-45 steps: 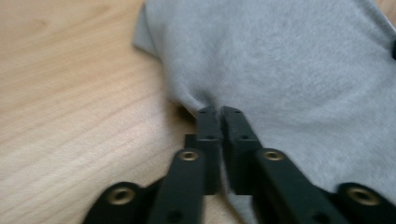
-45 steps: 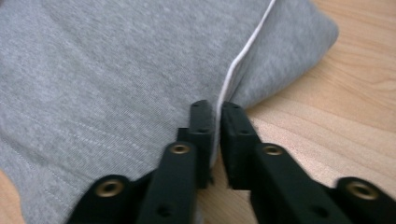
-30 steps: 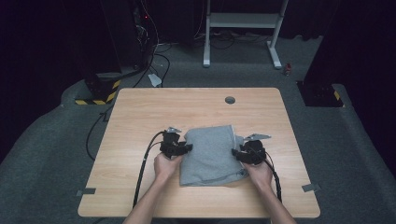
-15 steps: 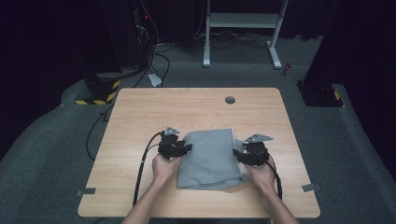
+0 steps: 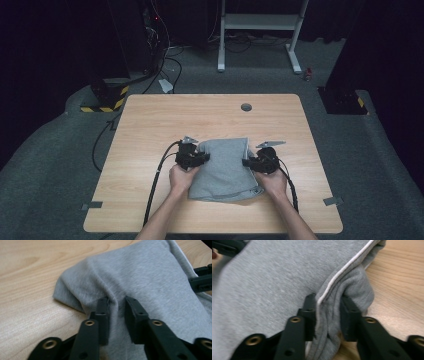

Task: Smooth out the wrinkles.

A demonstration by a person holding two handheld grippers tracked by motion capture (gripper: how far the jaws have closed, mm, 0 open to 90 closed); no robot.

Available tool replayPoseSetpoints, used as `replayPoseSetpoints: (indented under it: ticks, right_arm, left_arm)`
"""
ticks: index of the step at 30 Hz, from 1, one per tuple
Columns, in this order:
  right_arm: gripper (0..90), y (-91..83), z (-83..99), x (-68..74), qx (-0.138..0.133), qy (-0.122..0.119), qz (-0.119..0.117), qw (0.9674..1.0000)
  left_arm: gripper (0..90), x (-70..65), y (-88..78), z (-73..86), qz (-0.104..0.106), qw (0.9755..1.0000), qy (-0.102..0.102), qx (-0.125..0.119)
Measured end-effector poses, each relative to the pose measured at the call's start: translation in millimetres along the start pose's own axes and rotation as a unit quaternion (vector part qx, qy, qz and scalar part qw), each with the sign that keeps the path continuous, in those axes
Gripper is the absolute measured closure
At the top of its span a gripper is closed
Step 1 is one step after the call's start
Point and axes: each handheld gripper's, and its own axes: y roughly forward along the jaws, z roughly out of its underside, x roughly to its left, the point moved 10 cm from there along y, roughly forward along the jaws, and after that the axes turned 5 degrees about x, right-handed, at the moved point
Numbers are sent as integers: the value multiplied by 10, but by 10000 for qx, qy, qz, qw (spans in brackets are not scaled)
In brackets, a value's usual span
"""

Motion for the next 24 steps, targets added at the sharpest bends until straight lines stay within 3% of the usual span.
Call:
replayPoseSetpoints:
  ticks: [4, 5, 7, 9, 11, 13, 16, 19, 22, 24]
  right_arm:
    - [757, -127, -76, 75, -349, 11, -380, 9987]
    - [756, -164, -94, 108, -412, 5, -474, 9980]
    - [734, -157, -75, 117, -295, -59, -512, 9982]
    - [616, -66, 6, 24, 29, 27, -309, 9995]
    - [510, -52, 18, -46, 39, 191, -217, 9996]
    - [482, -95, 5, -63, 9, 12, 74, 10000]
    - [502, -250, -80, -61, -285, -146, 438, 9985]
    - [545, -351, -195, -51, -547, -226, 667, 9960]
    - [598, -264, -266, -5, -459, -286, 714, 9960]
    - [722, -130, -266, -21, -234, -259, 771, 9964]
  left_arm:
    - [829, -67, -202, -117, 123, 9989, 45, -455]
    - [844, -53, -261, -145, 37, 9984, 127, -547]
    - [848, 3, -259, -119, -142, 9989, 133, -432]
    - [806, 117, -201, -33, -373, 9992, 80, -141]
    - [698, 217, -172, 24, -520, 9985, -115, -99]
    - [586, 295, -158, 67, -581, 9981, -214, -13]
    - [511, 383, -157, 60, -829, 9964, -186, -25]
    - [491, 414, -112, 34, -850, 9960, -266, -5]
    - [483, 413, -26, 28, -838, 9961, -275, 61]
    - [489, 426, 24, 41, -852, 9959, -278, 93]
